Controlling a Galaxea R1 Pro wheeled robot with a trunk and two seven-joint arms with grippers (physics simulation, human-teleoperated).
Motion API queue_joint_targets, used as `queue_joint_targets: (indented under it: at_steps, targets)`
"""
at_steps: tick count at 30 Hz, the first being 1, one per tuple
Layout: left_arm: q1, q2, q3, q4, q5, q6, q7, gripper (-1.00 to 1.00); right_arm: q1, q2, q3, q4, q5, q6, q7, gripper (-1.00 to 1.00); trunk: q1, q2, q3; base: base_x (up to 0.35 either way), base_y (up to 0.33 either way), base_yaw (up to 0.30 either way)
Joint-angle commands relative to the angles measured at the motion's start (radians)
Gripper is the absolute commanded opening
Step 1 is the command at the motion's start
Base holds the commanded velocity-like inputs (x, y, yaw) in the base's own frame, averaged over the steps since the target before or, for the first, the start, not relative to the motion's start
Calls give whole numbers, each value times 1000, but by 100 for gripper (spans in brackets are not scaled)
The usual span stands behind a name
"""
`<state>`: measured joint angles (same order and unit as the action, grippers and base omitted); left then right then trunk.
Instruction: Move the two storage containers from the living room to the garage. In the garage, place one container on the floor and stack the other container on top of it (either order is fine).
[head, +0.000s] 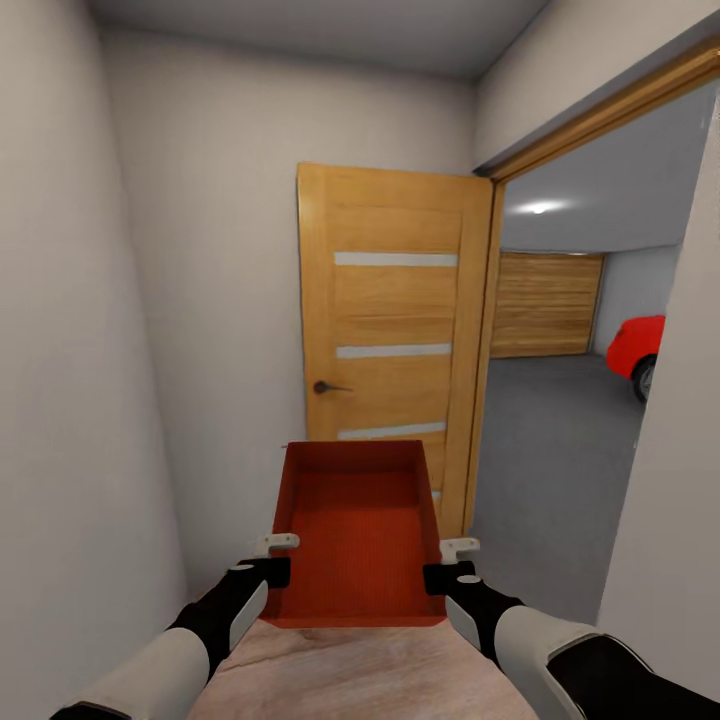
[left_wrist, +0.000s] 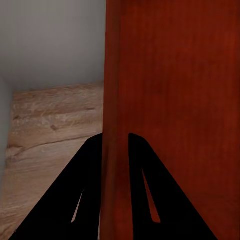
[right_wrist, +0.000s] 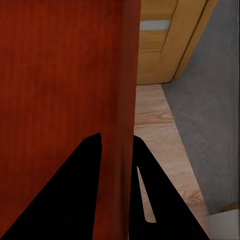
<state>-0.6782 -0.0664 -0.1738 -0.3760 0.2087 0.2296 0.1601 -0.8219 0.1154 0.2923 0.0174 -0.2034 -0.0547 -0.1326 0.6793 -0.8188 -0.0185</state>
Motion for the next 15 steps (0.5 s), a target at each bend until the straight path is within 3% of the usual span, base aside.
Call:
queue_joint_targets:
  at_steps: [1, 9, 15]
  targets:
    - [-1, 0, 47, -6, 18, 0, 26, -100, 0, 1, -15, 3, -8, -2, 28, -100, 1, -1, -2, 322, 152, -279]
    - [-1, 0, 47, -12, 18, -1, 26, -100, 0, 1, -15, 3, -8, -2, 28, -100, 1, -1, -2, 296, 164, -279]
    - [-1, 0, 47, -15, 18, -1, 27, -100, 0, 0, -15, 3, -8, -2, 28, -100, 1, -1, -2, 39, 21, -279]
